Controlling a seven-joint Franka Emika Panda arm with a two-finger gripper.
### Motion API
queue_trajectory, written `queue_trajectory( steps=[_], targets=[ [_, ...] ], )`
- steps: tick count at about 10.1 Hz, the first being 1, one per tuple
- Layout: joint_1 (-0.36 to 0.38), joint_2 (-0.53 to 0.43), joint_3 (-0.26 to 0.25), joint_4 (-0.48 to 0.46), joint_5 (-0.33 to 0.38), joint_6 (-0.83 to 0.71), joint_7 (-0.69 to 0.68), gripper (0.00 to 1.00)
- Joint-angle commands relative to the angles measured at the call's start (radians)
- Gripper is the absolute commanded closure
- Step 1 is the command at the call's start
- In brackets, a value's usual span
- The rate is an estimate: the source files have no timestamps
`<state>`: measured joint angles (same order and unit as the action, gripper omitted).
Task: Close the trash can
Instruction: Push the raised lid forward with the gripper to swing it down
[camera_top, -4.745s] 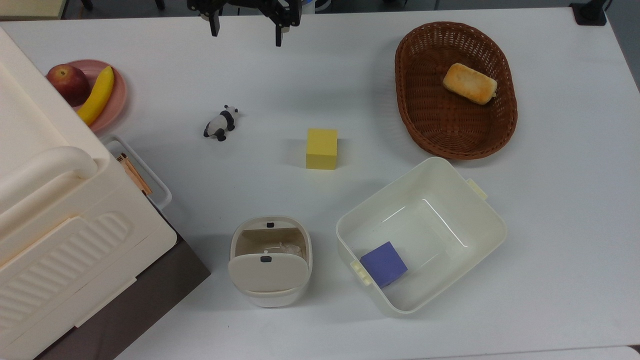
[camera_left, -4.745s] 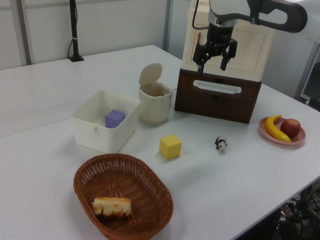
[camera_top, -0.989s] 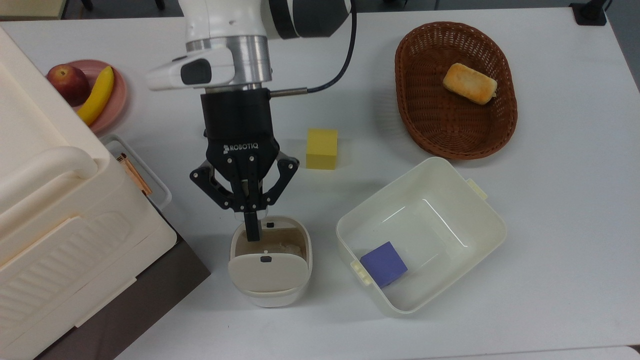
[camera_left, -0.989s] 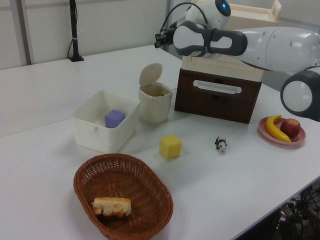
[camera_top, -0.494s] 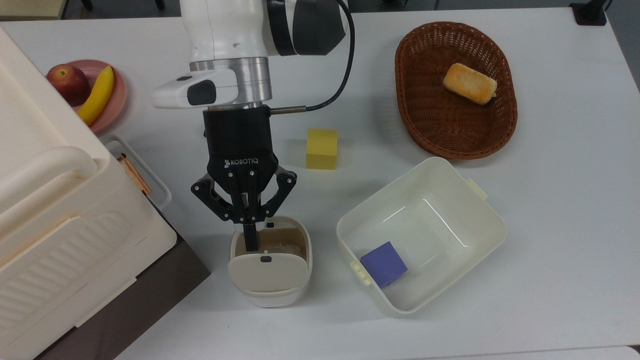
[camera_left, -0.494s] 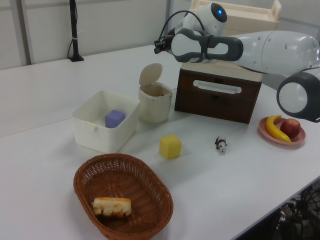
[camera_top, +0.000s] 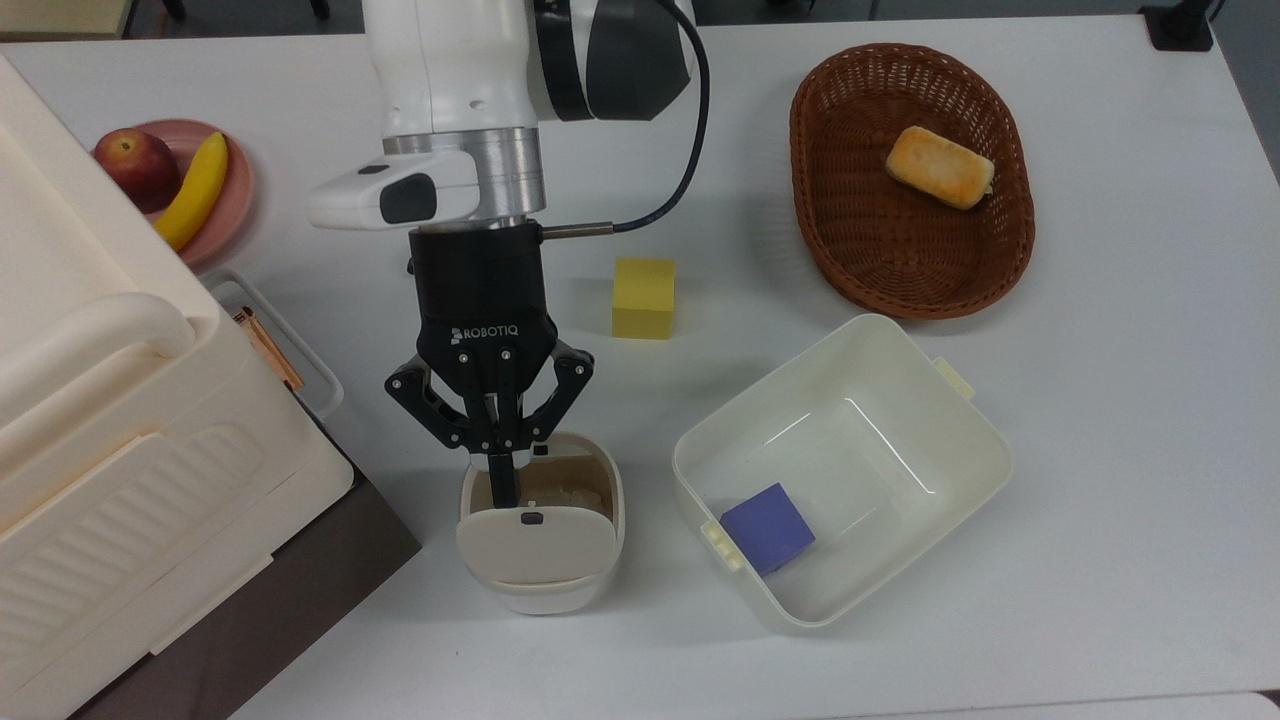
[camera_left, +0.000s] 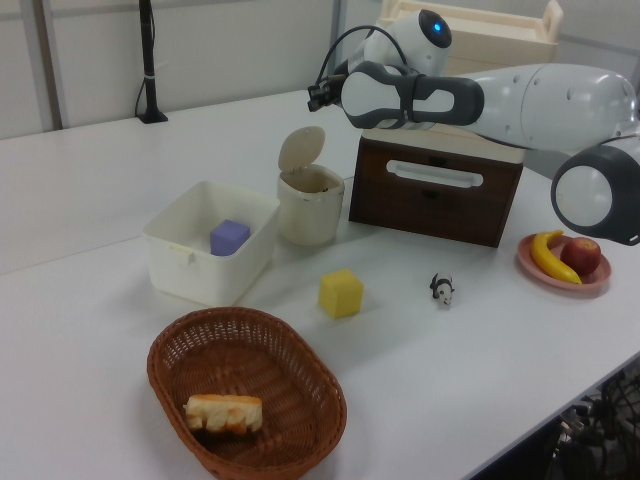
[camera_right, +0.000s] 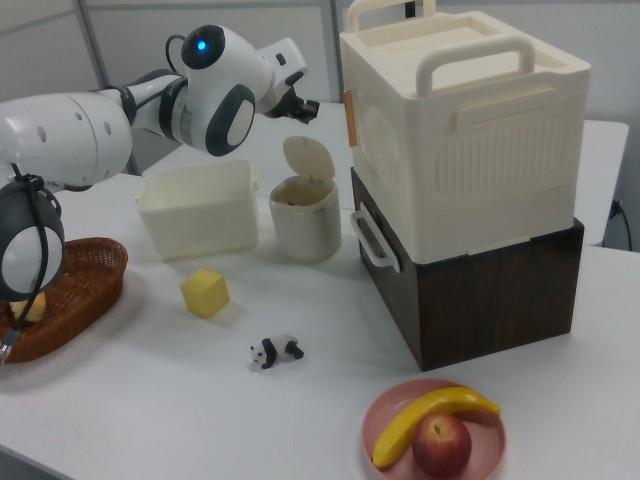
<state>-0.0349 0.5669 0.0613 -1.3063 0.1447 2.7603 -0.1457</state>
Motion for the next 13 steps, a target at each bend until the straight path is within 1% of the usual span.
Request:
queue_trajectory(
  steps=[1, 3, 5, 9, 11, 13],
  targets=[
    [-0.003, 0.022, 0.006, 0.016, -0.03, 0.012, -0.015, 1.0],
    [-0.003, 0.033, 0.005, 0.016, -0.034, 0.012, -0.015, 1.0],
    [-0.003, 0.044, 0.005, 0.016, -0.062, 0.012, -0.015, 1.0],
    [-0.005, 0.044, 0.005, 0.012, -0.073, 0.012, -0.017, 1.0],
    [-0.022, 0.016, 0.012, -0.037, -0.103, 0.012, -0.017, 1.0],
    [-0.022, 0.002, 0.012, -0.067, -0.108, 0.012, -0.018, 1.0]
  ],
)
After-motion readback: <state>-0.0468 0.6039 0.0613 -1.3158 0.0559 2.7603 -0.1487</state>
